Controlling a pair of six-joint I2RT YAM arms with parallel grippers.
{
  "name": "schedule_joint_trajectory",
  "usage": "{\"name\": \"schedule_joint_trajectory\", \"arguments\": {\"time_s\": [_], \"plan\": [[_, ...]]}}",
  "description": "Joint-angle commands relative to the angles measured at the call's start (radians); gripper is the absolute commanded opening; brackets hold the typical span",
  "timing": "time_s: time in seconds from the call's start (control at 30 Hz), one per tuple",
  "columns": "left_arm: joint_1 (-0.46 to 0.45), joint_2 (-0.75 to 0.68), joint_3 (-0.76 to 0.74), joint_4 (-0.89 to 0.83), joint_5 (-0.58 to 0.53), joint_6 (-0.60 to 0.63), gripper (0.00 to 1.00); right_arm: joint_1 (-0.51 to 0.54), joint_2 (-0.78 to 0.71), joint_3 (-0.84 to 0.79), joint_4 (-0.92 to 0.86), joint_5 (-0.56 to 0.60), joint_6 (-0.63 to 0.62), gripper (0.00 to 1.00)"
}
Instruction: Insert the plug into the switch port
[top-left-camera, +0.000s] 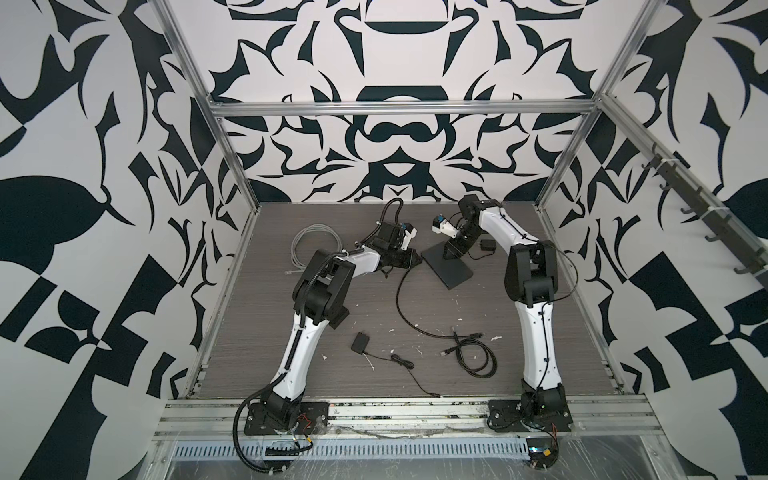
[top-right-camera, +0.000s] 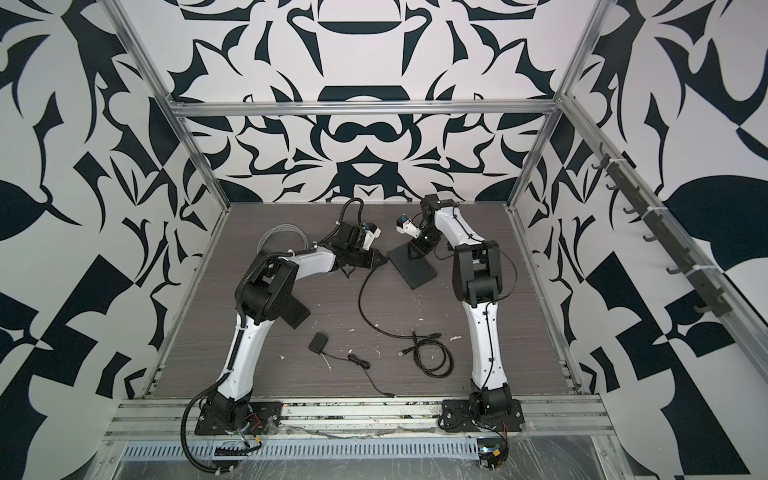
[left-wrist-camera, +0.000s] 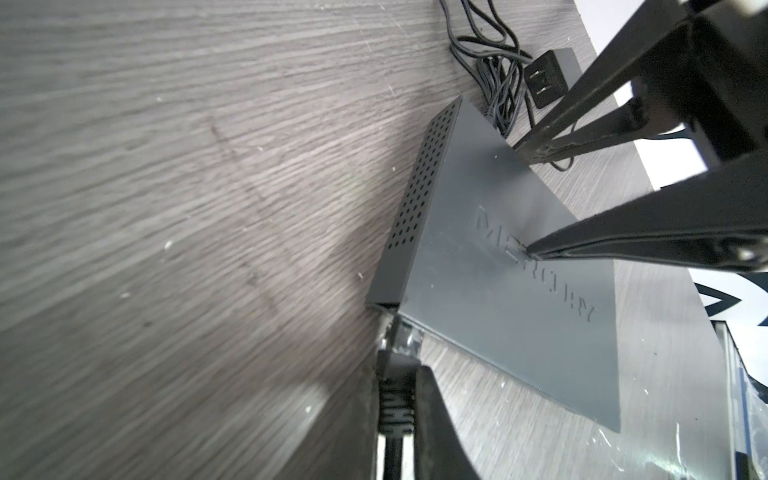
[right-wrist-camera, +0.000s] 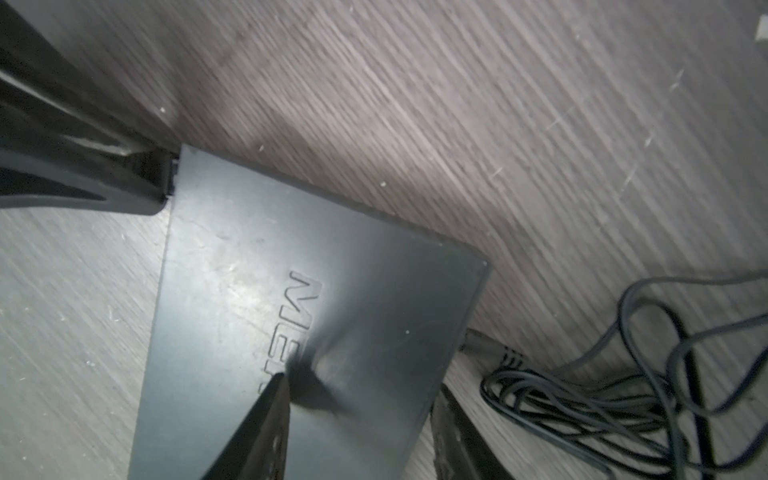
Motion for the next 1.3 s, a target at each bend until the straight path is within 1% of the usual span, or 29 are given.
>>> {"name": "schedule_joint_trajectory", "arguments": {"time_s": [0.0, 0.07, 0.1, 0.17, 0.2, 0.23, 0.3, 0.37, 0.5, 0.57, 0.63, 0.67, 0.73, 0.8, 0.83, 0.93, 1.07, 1.27], "plan": [[-0.103, 0.048, 0.059, 0.183, -0.019, 0.011, 0.09, 0.201, 0.049, -0.051, -0.220, -0.423, -0.086, 0.42], [-0.104, 0.049, 0.062, 0.179, -0.017, 0.000, 0.11, 0.201, 0.047, -0.050, -0.218, -0.430, -0.087, 0.42], [-0.097, 0.055, 0.060, 0.206, 0.019, -0.039, 0.11, 0.201, 0.046, -0.049, -0.217, -0.436, -0.087, 0.42], [-0.071, 0.081, 0.057, 0.317, 0.109, -0.159, 0.11, 0.201, 0.043, -0.049, -0.212, -0.441, -0.086, 0.42], [-0.062, 0.094, 0.055, 0.364, 0.133, -0.214, 0.11, 0.201, 0.043, -0.049, -0.211, -0.441, -0.085, 0.42], [-0.056, 0.100, 0.052, 0.379, 0.135, -0.231, 0.11, 0.201, 0.041, -0.053, -0.212, -0.442, -0.085, 0.42], [-0.058, 0.090, 0.045, 0.357, 0.127, -0.208, 0.11, 0.201, 0.039, -0.055, -0.208, -0.442, -0.084, 0.42], [-0.058, 0.082, 0.033, 0.371, 0.140, -0.209, 0.11, 0.201, 0.041, -0.056, -0.208, -0.441, -0.083, 0.42], [-0.058, 0.079, 0.052, 0.342, 0.139, -0.192, 0.13, 0.202, 0.046, -0.048, -0.209, -0.439, -0.079, 0.42], [-0.060, 0.071, 0.050, 0.324, 0.123, -0.177, 0.17, 0.202, 0.044, -0.050, -0.207, -0.437, -0.078, 0.42], [-0.065, 0.048, 0.035, 0.265, 0.073, -0.130, 0.23, 0.201, 0.039, -0.056, -0.196, -0.437, -0.071, 0.42], [-0.065, 0.034, 0.023, 0.239, 0.047, -0.110, 0.25, 0.198, 0.034, -0.062, -0.183, -0.433, -0.061, 0.42], [-0.062, -0.002, -0.014, 0.184, -0.013, -0.073, 0.28, 0.185, 0.023, -0.085, -0.135, -0.395, -0.016, 0.43], [-0.057, -0.029, -0.042, 0.129, -0.050, -0.036, 0.30, 0.166, 0.011, -0.127, -0.046, -0.297, 0.076, 0.43], [-0.054, -0.038, -0.052, 0.103, -0.063, -0.018, 0.30, 0.153, 0.008, -0.134, -0.029, -0.269, 0.107, 0.43], [-0.036, -0.057, -0.086, 0.067, -0.083, 0.007, 0.31, 0.113, -0.013, -0.163, 0.026, -0.227, 0.185, 0.44], [-0.009, -0.083, -0.101, 0.009, -0.073, 0.030, 0.37, 0.079, -0.029, -0.173, 0.069, -0.196, 0.230, 0.45], [-0.004, -0.152, -0.130, -0.090, -0.126, 0.121, 0.48, 0.066, -0.014, -0.165, 0.080, -0.153, 0.266, 0.45]]}}
